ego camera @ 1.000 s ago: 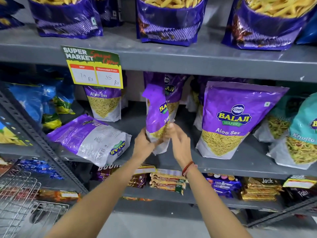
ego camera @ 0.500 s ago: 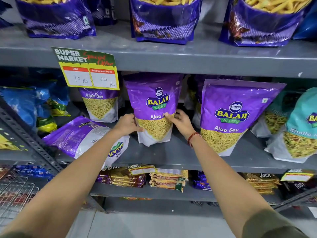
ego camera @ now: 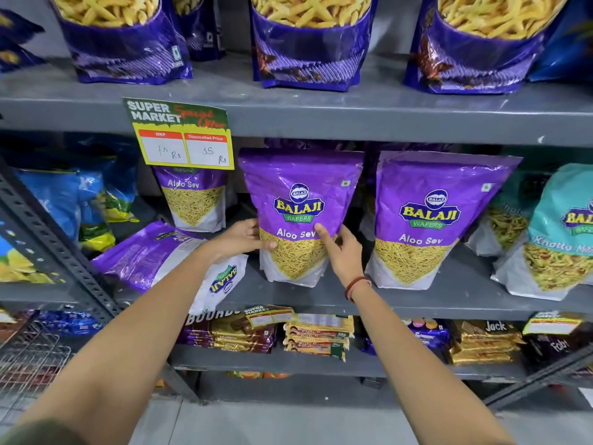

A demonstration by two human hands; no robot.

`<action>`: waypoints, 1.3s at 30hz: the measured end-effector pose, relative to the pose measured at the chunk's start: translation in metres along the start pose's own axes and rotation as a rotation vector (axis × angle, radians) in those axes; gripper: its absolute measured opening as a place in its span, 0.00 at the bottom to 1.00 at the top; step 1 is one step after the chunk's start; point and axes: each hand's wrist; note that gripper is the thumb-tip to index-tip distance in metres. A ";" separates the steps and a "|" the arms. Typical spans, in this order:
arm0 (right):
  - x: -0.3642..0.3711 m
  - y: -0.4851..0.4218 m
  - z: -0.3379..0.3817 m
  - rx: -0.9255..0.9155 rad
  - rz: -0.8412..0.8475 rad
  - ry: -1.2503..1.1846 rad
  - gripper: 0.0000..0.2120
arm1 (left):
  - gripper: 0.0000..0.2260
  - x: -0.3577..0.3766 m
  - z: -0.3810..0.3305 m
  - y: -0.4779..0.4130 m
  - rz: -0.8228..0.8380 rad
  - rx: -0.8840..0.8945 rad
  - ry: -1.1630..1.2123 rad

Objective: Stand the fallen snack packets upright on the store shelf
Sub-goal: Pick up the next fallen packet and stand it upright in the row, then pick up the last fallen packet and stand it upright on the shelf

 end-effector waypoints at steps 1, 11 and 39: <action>-0.004 -0.002 0.005 -0.010 -0.002 -0.044 0.14 | 0.21 -0.001 -0.002 0.001 -0.040 0.027 0.048; -0.022 -0.042 0.060 -0.196 -0.227 -0.383 0.14 | 0.05 -0.013 -0.056 -0.003 -0.370 0.370 0.400; 0.156 -0.019 0.047 0.245 0.721 0.446 0.39 | 0.51 -0.004 0.081 0.080 -1.228 -0.583 0.584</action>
Point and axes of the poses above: each hand's wrist, its own y-axis away from the middle knuckle, its own x-axis out of the palm, z = x × y, and after that the axes turned 14 degrees about z, right-handed
